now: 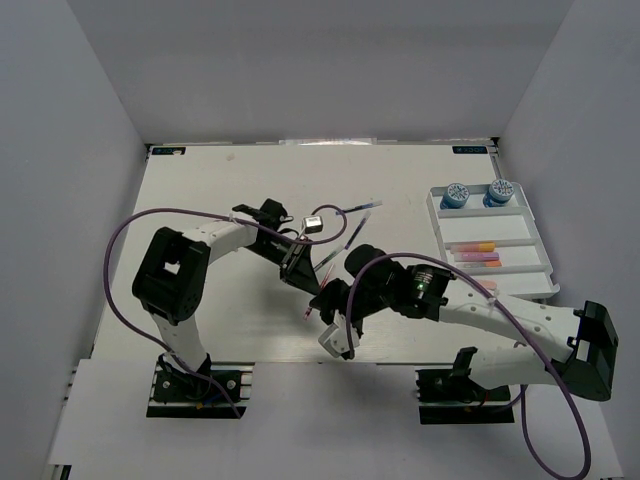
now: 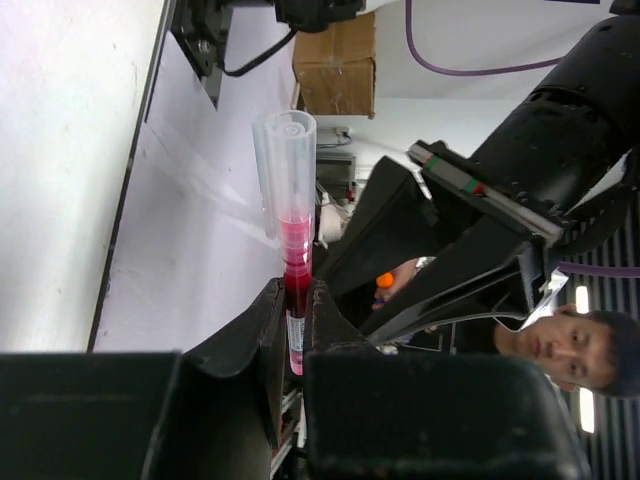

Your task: Sort the stationery into containers

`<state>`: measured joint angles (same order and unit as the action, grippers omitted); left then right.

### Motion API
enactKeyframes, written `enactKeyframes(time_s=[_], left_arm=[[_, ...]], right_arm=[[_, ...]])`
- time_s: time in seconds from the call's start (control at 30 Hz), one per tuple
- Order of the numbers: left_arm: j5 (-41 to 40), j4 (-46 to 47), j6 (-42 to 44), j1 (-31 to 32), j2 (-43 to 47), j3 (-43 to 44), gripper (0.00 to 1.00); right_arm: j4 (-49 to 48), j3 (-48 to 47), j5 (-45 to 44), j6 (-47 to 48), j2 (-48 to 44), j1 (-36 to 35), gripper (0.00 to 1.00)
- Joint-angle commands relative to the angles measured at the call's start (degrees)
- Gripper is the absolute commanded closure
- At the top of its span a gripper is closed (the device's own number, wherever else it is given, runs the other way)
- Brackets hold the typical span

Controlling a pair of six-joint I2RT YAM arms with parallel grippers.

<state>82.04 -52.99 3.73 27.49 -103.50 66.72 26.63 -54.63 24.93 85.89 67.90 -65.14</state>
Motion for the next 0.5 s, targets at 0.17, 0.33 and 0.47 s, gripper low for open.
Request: enactKeyframes(time_s=[0.17, 0.33, 0.47], left_arm=[[6.0, 9.4, -7.5, -0.3, 4.3, -4.7, 1.00], [8.0, 15.0, -12.8, -0.3, 5.3, -6.9, 1.00], [9.1, 19.3, -16.0, -0.3, 6.2, -8.6, 1.00]], right_arm=[[-4.7, -0.2, -2.3, 0.2, 0.5, -2.2, 0.58], [-3.9, -1.7, -2.2, 0.6, 2.4, -3.1, 0.60], [-2.6, -2.4, -1.9, 0.6, 3.2, -3.7, 0.60]])
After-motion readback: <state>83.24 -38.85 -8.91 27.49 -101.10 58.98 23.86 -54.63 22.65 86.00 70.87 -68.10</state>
